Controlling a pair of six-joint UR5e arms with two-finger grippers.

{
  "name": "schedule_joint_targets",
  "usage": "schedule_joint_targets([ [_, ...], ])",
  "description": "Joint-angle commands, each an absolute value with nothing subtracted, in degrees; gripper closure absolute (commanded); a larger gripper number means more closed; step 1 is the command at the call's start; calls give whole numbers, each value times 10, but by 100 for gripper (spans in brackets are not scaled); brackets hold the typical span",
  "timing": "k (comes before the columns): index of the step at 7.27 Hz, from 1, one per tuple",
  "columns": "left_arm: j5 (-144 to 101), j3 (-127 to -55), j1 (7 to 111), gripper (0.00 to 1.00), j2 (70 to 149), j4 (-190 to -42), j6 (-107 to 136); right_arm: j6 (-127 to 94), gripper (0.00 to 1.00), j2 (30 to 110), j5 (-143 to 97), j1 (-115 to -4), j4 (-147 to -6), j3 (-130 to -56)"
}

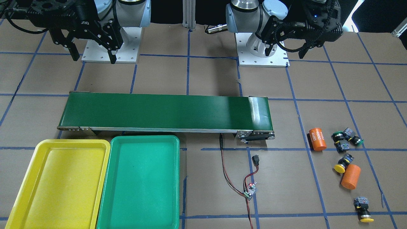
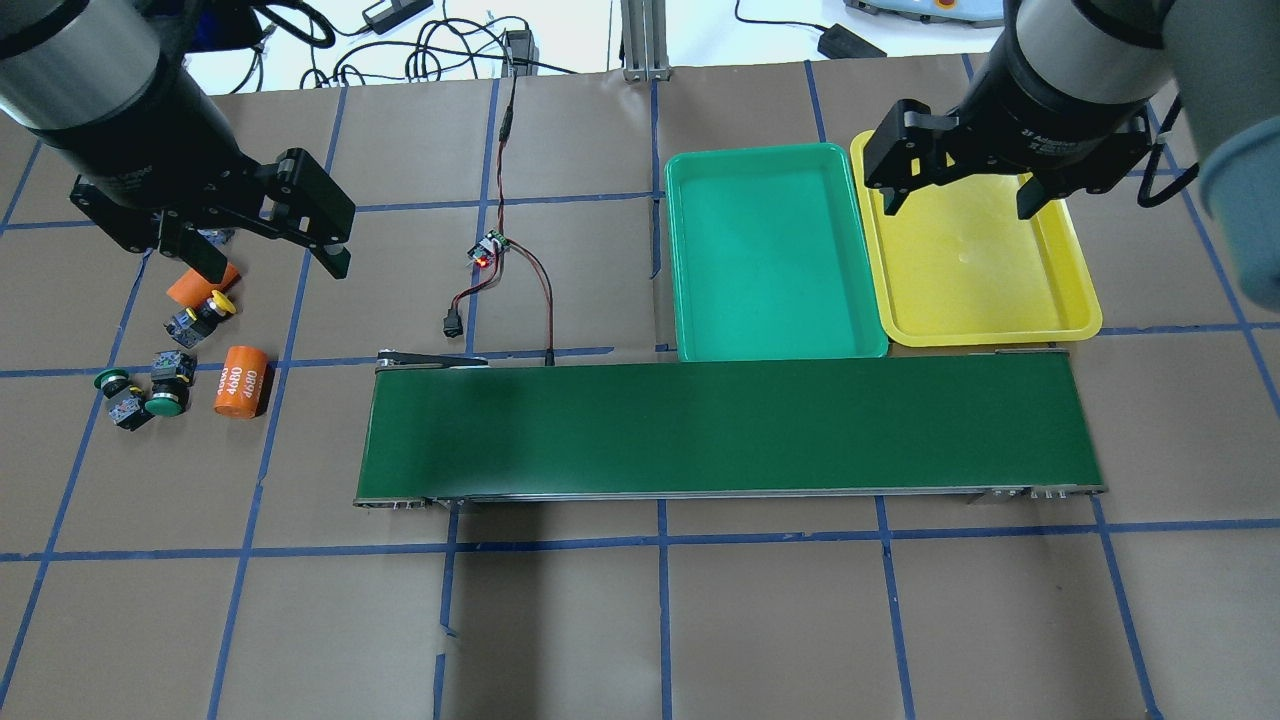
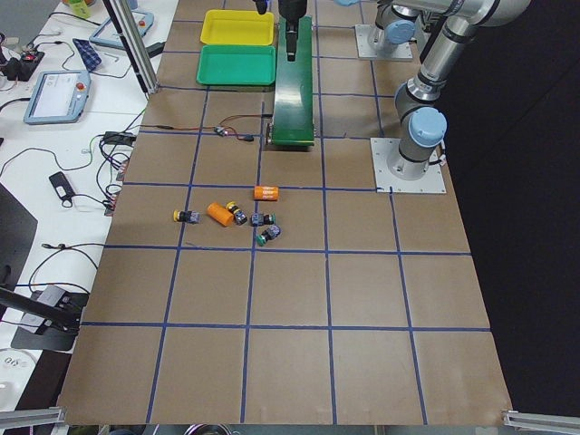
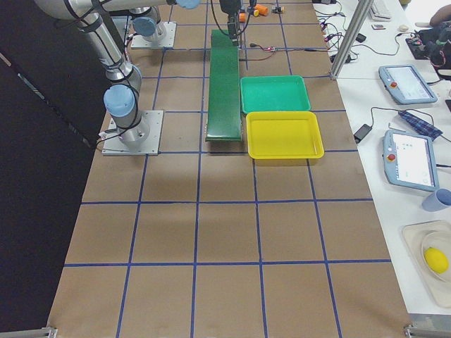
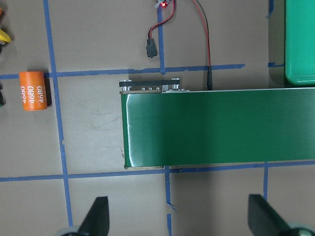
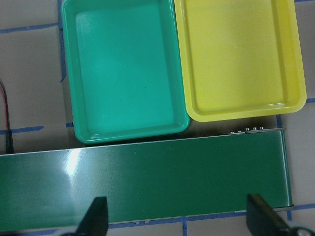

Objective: Sort buttons by color to trays
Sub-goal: 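Move the left gripper above the orange cylinders and buttons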

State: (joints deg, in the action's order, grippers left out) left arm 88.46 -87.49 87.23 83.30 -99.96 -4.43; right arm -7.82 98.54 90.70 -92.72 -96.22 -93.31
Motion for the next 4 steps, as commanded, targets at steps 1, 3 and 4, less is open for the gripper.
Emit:
schedule_joint_targets([
  [1,885,-874,872,0,833,-998,-45,-78,0,985,907,-927,-962,-933],
  [3,891,-872,872,0,831,-998,-47,-79,0,985,907,-927,-962,-933],
  [4,912,-873,872,0,832,-997,-45,-79,0,985,907,-927,-962,-933],
])
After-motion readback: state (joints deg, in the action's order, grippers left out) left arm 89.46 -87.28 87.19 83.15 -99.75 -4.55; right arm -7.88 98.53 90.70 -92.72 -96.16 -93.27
